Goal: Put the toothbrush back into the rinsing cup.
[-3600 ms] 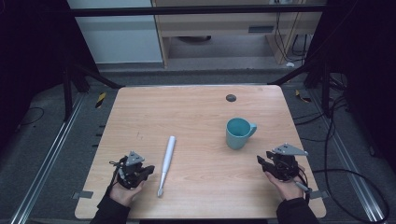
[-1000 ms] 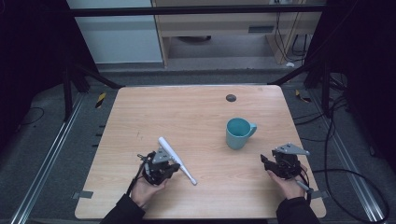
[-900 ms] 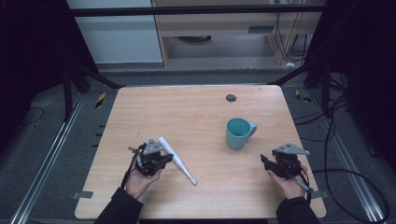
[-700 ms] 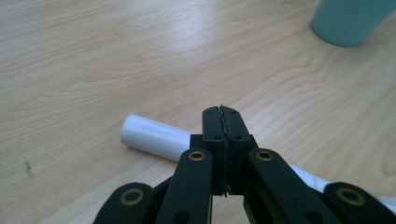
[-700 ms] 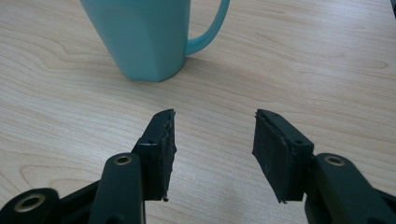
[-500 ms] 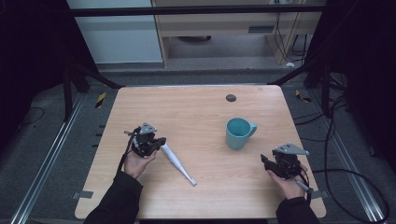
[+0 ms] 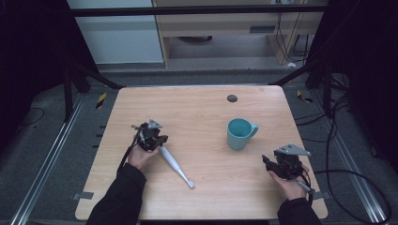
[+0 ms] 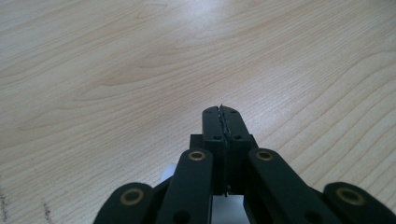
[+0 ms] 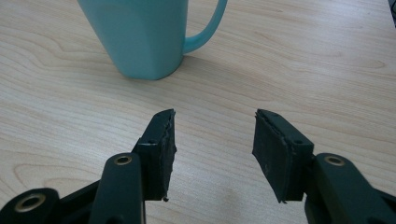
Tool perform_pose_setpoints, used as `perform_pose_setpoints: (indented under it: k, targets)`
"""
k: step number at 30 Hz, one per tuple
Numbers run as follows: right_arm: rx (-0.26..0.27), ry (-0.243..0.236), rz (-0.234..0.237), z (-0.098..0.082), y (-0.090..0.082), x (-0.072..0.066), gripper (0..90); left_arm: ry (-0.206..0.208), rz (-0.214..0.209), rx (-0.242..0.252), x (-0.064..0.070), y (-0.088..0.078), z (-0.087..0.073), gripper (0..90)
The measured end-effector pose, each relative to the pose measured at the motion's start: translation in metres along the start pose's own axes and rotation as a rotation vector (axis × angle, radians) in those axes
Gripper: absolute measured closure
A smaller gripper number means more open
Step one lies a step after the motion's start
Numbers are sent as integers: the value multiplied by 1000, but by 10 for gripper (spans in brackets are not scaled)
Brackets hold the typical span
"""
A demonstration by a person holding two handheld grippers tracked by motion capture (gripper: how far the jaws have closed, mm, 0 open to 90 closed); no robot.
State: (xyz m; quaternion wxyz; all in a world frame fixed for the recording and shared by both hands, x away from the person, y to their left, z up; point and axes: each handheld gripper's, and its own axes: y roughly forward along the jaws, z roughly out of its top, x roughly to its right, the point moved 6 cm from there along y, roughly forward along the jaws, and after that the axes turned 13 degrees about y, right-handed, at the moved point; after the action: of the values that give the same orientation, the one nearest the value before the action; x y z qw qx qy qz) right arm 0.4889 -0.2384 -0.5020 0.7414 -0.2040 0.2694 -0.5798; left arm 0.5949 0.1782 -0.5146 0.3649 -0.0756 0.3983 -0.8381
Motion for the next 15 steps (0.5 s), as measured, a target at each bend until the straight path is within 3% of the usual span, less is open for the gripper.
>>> perform_pose_setpoints:
  k: [15]
  targets:
    - [4, -7, -3, 0, 0, 0, 486, -4, 7, -35, -3, -3, -18, 898]
